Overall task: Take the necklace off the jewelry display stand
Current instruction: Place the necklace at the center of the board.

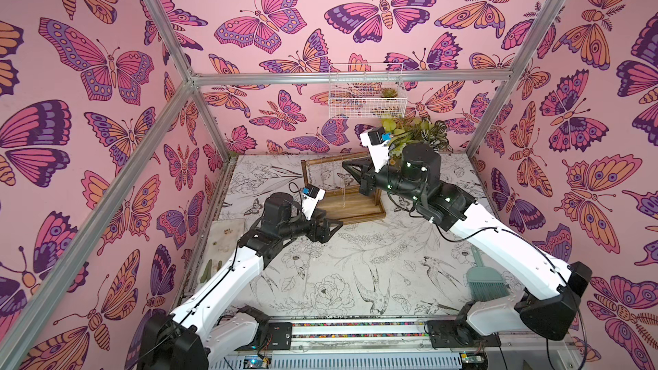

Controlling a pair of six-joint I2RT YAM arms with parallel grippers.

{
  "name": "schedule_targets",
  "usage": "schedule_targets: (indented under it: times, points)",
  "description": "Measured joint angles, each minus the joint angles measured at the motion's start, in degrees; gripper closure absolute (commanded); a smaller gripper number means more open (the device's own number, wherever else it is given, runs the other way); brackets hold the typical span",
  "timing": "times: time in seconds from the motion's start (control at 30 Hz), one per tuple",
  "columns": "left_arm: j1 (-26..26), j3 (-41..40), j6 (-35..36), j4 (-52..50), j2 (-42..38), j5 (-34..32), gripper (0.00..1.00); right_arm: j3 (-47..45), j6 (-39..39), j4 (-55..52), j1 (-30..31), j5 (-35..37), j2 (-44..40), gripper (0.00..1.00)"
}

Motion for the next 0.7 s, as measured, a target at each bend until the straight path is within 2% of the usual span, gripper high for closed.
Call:
schedule_targets:
  times: [0.23,0.7]
  points:
    - [-0.87,-1.31,0.28,7.91,-1.01,1.53,0.1,0.0,0.0,-0.02,1.18,0.17,-0.5,1.0]
    - [-1.57,-0.48,1.57,13.27,2.97,3.04,0.13,0.02,0.83,-0.07,2.21,0.11,-1.29,1.0]
